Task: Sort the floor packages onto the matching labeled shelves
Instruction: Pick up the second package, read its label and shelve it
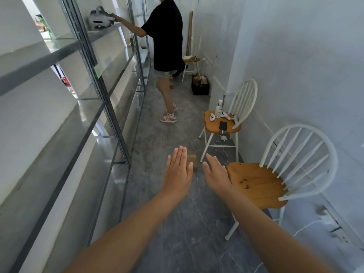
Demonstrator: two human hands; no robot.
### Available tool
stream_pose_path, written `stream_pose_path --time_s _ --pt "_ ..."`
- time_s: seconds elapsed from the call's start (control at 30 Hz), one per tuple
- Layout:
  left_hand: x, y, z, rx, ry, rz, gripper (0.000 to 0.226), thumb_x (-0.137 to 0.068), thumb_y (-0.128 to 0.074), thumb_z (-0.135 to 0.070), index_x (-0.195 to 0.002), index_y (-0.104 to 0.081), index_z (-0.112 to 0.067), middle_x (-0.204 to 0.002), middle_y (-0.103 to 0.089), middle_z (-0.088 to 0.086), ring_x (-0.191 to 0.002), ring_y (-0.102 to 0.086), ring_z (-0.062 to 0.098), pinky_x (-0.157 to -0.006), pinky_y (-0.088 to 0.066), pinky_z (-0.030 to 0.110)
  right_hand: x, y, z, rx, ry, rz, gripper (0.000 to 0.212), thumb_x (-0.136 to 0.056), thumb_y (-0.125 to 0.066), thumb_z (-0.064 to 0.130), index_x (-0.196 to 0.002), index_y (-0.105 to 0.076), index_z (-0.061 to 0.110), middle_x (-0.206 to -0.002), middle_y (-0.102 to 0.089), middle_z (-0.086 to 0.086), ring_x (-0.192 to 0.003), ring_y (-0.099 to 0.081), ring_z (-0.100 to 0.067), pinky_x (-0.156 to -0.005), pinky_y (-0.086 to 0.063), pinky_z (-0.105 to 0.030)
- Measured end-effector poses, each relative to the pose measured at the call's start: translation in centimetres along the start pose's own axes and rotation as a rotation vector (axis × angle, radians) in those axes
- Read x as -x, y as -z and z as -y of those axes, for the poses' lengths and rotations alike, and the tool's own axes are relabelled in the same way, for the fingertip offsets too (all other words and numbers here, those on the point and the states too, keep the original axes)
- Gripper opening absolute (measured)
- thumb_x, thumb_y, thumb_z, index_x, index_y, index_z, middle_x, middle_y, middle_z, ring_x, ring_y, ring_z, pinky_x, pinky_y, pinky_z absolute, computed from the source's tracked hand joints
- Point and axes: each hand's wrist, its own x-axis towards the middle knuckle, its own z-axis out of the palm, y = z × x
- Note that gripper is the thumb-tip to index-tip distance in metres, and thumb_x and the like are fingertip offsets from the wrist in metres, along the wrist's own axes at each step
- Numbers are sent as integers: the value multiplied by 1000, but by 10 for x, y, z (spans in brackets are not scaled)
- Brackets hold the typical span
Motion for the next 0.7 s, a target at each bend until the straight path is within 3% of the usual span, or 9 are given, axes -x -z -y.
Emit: stream_pose_path --time_s 0.37,0.7 --pt "-81 -32 -23 -34 66 -32 59 -109 -20 -34 -160 -1 -12 -170 2 1 -155 10 10 -126 7 34 -95 38 -23 -21 43 36 51 -107 -31 34 -156 -29 17 -163 -29 -3 -153 -19 -20 -123 -7 -47" --pt "-124 -63 -42 -38 90 -43 59 -110 -22 -33 -160 -1 -12 -170 1 1 -155 10 10 -124 11 29 -140 44 -59 -32 62 120 52 -108 -30 34 -157 -27 16 -164 -26 -3 -154 -13 -19 -123 -6 -48"
